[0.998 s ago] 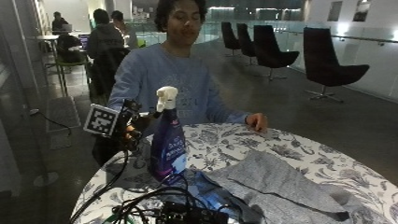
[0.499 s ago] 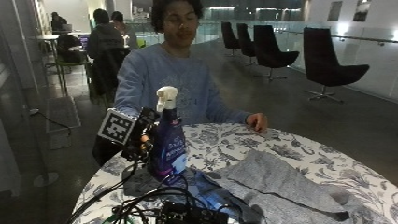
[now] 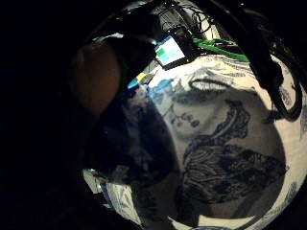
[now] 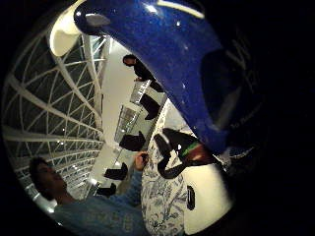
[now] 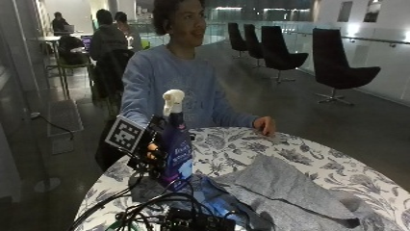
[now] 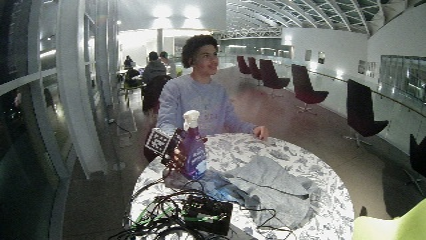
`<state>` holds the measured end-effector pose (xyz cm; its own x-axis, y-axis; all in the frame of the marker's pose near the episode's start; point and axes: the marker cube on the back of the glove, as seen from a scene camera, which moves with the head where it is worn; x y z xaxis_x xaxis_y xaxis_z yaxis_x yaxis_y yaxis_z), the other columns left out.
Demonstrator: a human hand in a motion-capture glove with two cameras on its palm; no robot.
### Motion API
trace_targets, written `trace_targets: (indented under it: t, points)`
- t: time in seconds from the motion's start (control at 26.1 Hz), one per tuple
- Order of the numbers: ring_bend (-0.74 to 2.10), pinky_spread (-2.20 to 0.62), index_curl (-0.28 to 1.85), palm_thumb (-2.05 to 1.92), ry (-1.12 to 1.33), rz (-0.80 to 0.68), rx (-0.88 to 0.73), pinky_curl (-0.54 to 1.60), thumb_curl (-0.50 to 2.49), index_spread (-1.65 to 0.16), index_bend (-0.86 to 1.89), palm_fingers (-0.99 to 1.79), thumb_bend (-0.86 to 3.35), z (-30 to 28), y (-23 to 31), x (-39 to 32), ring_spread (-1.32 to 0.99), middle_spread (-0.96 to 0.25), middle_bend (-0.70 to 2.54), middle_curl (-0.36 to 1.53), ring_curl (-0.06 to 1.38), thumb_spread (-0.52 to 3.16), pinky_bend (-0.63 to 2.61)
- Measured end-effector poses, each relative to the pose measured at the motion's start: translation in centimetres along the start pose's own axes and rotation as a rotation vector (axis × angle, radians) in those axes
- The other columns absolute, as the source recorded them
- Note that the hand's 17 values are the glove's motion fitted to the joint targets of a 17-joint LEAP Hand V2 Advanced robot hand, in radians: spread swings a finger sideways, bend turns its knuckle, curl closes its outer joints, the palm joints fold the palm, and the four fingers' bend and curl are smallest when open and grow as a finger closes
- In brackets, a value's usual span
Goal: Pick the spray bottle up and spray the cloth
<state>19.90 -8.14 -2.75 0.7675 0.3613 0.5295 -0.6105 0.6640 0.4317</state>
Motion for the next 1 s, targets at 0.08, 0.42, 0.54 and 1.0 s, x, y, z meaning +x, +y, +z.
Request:
trace_targets:
  t: [0.08,0.42,0.54,1.0]
  points:
    - [0.62,0.29,0.05,0.7,-0.014,-0.009,-0.005,0.36,0.34,-0.4,-0.06,0.27,0.05,0.0,-0.4,0.1,0.05,0.01,0.39,0.36,0.34,0.91,0.63]
    - [0.75,0.27,0.0,0.81,-0.194,-0.096,-0.144,0.37,0.41,-0.4,0.0,0.4,0.04,-0.5,-2.6,-1.7,0.02,-0.03,0.48,0.39,0.38,0.9,0.68]
    - [0.77,0.27,0.0,0.83,-0.293,-0.087,-0.226,0.38,0.43,-0.41,0.01,0.41,0.03,0.1,-3.1,-3.9,0.02,-0.03,0.48,0.4,0.39,0.89,0.69]
    - [0.8,0.26,0.0,0.84,-0.562,0.224,-0.727,0.38,0.48,-0.42,0.02,0.46,-0.02,7.0,-3.6,-9.2,0.03,-0.02,0.5,0.4,0.39,0.86,0.7]
